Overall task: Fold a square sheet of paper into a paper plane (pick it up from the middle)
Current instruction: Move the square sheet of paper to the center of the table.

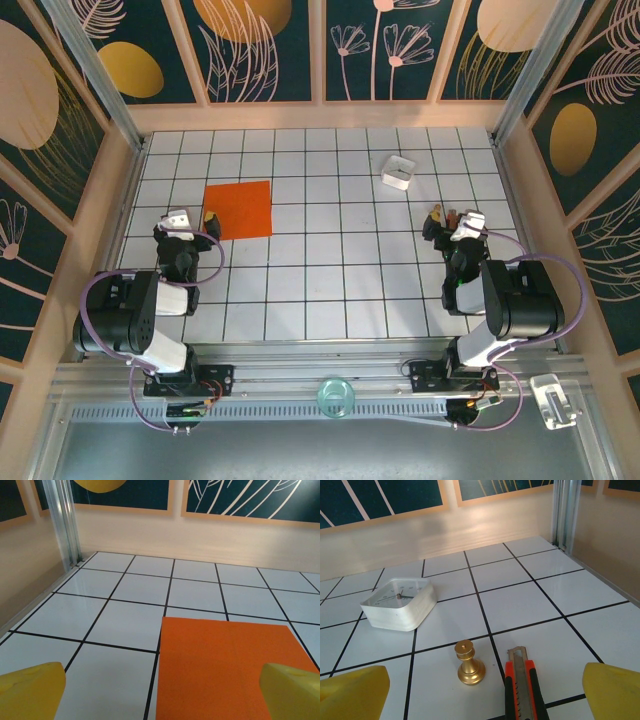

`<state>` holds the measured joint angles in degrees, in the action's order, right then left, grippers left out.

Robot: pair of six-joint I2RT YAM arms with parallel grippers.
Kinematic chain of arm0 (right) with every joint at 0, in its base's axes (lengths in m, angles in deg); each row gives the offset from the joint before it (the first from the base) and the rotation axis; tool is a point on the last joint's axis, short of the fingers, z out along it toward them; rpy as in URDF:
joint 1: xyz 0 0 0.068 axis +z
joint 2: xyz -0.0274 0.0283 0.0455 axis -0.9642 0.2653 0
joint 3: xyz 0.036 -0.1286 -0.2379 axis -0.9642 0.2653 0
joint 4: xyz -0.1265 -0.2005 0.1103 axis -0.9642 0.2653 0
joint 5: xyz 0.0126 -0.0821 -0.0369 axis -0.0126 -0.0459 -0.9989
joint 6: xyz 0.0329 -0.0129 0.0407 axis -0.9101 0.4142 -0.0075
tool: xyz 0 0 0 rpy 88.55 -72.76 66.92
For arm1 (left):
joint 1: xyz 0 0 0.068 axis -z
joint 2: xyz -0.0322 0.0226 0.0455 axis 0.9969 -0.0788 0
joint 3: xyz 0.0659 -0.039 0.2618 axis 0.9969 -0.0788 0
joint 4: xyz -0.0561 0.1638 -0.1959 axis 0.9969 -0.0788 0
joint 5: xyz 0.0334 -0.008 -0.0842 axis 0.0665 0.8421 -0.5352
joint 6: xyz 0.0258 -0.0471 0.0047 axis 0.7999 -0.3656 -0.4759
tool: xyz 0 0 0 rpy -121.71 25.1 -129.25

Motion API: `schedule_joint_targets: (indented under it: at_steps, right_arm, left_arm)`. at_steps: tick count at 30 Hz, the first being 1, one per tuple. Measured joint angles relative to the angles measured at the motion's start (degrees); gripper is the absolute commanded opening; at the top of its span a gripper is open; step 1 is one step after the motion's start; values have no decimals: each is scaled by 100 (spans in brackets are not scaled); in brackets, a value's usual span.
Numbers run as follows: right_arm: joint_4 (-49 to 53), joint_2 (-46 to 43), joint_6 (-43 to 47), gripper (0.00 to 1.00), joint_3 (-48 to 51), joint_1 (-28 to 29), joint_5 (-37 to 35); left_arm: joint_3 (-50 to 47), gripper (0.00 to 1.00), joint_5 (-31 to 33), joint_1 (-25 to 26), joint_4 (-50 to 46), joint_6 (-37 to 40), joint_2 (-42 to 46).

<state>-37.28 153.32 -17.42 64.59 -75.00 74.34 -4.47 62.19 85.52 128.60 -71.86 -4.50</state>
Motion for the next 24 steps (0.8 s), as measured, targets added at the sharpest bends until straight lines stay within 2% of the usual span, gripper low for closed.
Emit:
schedule_joint_targets:
  at_steps: [24]
  right_arm:
    - [22,-13,4,99,-4,22,-85]
  left_arm:
    - [-7,99,57,0,-2,-7,15]
